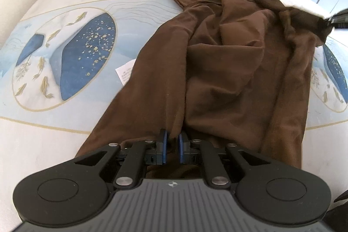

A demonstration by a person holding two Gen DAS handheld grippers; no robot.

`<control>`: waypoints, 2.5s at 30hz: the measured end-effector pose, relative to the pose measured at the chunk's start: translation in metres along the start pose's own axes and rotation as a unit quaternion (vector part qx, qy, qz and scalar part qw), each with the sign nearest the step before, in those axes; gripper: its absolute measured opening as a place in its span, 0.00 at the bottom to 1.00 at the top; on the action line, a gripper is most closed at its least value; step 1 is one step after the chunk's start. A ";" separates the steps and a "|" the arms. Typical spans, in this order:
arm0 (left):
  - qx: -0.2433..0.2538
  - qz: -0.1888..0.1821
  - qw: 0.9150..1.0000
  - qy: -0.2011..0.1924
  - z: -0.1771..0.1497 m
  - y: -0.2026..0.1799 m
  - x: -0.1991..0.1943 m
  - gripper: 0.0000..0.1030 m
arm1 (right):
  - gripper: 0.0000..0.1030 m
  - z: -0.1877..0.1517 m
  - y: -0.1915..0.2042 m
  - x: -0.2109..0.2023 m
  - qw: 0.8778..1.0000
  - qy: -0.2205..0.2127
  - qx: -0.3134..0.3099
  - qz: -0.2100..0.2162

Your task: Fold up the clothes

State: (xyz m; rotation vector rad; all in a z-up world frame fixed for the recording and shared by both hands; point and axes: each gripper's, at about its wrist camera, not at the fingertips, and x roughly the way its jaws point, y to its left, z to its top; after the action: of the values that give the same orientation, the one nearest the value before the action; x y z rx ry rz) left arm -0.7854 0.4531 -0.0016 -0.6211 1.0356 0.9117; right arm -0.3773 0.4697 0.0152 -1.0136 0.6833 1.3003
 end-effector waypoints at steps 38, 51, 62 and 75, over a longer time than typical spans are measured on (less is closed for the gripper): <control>0.004 -0.046 0.996 -0.074 0.016 -0.099 -0.043 0.74 | 1.00 -0.032 -0.053 0.030 0.994 -0.002 0.059 0.091; 0.049 -0.104 0.993 -0.004 0.013 -0.080 0.008 0.74 | 1.00 -0.048 -0.074 0.034 0.988 0.033 0.149 0.035; 0.067 -0.146 0.987 0.028 0.012 -0.054 0.021 0.74 | 1.00 -0.187 -0.168 0.021 0.941 0.086 0.325 -0.038; 0.087 -0.146 0.985 0.008 0.011 -0.042 0.003 0.74 | 1.00 -0.180 -0.101 -0.068 0.966 0.022 0.258 0.008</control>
State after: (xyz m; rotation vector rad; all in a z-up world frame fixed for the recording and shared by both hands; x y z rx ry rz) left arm -0.7435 0.4417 0.0013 -0.6141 0.9960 0.5546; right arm -0.2676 0.2818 0.0195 -0.6115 1.0010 1.0351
